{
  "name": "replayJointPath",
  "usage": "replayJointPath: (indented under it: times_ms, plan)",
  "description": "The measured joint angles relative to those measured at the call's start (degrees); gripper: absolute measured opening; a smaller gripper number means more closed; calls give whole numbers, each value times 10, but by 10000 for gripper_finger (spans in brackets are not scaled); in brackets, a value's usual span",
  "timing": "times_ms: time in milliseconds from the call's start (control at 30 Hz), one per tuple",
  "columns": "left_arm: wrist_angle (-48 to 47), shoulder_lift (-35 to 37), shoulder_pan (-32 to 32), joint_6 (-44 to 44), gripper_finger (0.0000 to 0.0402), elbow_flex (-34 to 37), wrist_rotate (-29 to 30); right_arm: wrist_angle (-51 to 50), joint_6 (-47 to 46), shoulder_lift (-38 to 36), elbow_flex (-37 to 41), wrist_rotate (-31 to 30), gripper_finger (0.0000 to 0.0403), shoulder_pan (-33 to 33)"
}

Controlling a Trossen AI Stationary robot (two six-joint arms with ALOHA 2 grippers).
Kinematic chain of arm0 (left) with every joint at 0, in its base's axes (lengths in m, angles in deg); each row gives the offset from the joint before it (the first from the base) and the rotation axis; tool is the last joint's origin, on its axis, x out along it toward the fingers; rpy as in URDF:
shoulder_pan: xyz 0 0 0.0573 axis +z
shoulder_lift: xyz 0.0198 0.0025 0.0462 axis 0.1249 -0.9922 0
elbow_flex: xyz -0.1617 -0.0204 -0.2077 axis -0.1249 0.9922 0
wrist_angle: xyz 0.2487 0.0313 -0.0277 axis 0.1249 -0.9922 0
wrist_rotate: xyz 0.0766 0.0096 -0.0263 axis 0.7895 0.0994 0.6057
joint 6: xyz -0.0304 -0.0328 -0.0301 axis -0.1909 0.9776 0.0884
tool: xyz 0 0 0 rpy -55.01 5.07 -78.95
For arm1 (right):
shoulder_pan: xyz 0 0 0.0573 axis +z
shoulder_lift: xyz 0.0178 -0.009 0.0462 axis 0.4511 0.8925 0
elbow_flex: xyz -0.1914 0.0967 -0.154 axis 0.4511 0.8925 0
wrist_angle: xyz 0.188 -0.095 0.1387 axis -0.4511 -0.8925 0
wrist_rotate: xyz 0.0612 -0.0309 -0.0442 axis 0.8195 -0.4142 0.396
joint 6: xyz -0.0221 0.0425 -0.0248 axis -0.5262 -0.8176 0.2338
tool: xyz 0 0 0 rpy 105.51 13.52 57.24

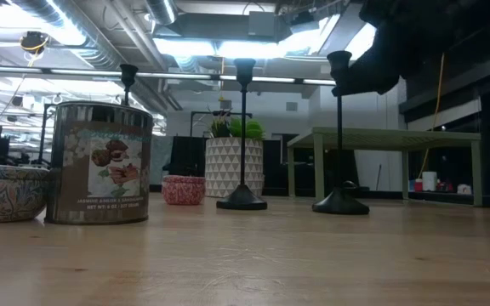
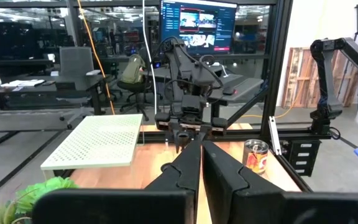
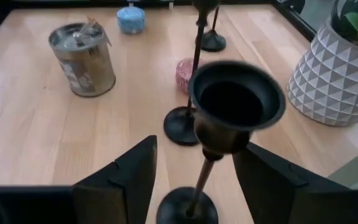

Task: Pick & Place candle stick holders
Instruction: Put the bottom right black candle holder on the shelf

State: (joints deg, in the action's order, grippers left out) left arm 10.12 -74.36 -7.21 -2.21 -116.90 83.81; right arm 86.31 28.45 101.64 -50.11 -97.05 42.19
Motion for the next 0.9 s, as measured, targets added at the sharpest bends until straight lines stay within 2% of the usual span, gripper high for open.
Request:
replayJointPath:
  times_ms: [200,600,900]
  plan:
    - [0,0,0,0,8,0,0,3,14,0,0,-4,188,0]
    - [0,0,0,0,9,0,0,7,26,0,0,-7,53,0]
    - [0,0,0,0,9,0,0,7,26,0,0,-7,38,0]
